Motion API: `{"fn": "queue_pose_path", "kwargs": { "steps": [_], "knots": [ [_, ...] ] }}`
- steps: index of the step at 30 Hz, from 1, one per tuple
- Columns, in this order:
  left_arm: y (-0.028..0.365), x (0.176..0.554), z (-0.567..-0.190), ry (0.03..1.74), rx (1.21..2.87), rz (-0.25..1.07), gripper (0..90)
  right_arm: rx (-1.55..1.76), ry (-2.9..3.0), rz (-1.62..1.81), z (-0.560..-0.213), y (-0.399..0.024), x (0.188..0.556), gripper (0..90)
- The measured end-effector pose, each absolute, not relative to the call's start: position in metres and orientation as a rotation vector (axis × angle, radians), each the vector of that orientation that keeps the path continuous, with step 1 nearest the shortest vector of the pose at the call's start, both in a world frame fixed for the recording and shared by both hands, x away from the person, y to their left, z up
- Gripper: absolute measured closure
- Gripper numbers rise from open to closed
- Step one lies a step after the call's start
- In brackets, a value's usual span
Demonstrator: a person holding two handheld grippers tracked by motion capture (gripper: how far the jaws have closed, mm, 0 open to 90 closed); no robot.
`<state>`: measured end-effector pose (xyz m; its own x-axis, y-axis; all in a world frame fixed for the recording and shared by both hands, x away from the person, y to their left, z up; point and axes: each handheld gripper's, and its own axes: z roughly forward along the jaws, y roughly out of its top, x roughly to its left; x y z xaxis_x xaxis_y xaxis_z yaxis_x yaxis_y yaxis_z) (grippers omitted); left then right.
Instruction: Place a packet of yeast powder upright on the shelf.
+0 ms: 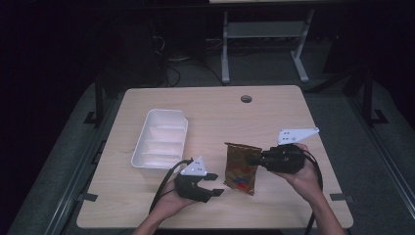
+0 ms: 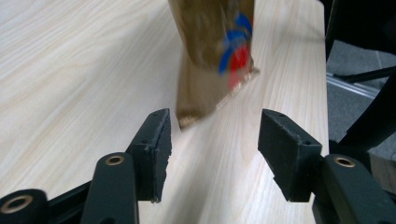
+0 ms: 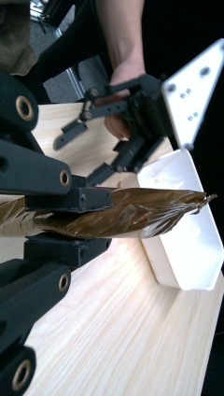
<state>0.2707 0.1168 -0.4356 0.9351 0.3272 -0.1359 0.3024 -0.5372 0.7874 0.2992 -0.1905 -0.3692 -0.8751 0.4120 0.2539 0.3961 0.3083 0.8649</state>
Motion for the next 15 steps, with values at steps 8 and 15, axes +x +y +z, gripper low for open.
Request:
{"fn": "queue_pose_path", "kwargs": {
  "steps": [8, 15],
  "knots": [
    [0.125, 0.263, -0.441, 0.429, 2.195, 0.071, 37.0, 0.835, 2.512, 1.665, -0.361, -0.191, 0.317, 79.5],
    [0.131, 0.262, -0.44, 0.44, 2.19, 0.094, 32.7, 0.848, 2.521, 1.656, -0.357, -0.183, 0.334, 79.4]
  ]
}}
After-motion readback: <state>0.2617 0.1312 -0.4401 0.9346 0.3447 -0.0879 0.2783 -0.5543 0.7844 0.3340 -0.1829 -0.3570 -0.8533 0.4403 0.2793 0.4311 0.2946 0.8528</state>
